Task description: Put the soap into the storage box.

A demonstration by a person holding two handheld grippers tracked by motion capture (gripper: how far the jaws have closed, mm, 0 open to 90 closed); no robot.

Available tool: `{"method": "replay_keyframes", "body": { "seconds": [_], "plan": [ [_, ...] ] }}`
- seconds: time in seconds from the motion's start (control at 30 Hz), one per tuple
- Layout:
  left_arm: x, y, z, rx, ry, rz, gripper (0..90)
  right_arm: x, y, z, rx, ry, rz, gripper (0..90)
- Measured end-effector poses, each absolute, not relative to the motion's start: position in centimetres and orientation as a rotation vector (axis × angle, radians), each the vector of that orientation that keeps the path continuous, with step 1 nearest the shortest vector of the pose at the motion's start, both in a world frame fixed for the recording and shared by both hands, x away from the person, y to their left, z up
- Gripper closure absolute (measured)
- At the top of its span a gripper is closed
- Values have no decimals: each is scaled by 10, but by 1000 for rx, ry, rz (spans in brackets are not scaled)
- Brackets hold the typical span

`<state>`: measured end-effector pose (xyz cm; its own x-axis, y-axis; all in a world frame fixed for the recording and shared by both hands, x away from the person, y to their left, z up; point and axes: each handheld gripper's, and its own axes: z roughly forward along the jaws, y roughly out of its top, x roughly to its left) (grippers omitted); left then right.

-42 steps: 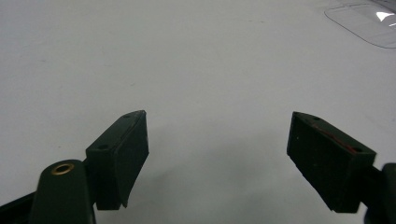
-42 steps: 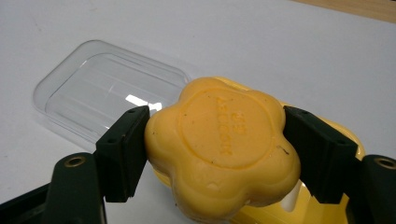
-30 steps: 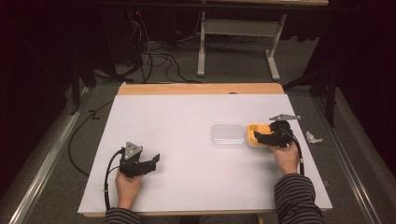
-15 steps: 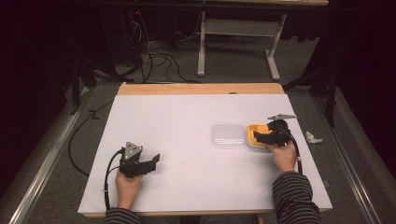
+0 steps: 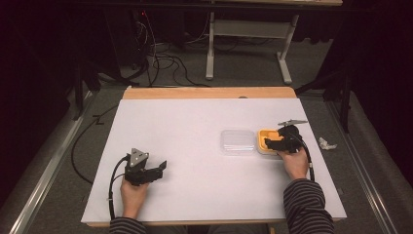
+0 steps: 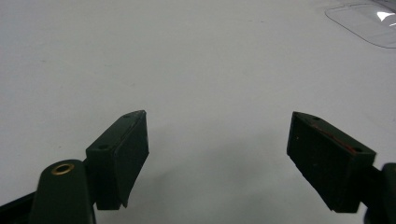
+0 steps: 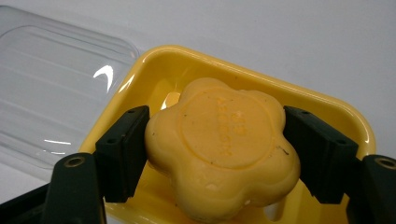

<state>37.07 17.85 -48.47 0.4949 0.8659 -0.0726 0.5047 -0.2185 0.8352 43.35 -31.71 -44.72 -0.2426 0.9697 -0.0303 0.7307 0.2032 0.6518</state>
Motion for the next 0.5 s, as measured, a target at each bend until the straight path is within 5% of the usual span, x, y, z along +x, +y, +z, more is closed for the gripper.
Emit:
{"method": "replay_keyframes", "body": {
  "seconds": [0.5],
  "plan": [
    [370, 179, -485, 1877, 1133, 528, 212, 429, -314, -442, 1531, 2014, 735, 263]
  ]
}}
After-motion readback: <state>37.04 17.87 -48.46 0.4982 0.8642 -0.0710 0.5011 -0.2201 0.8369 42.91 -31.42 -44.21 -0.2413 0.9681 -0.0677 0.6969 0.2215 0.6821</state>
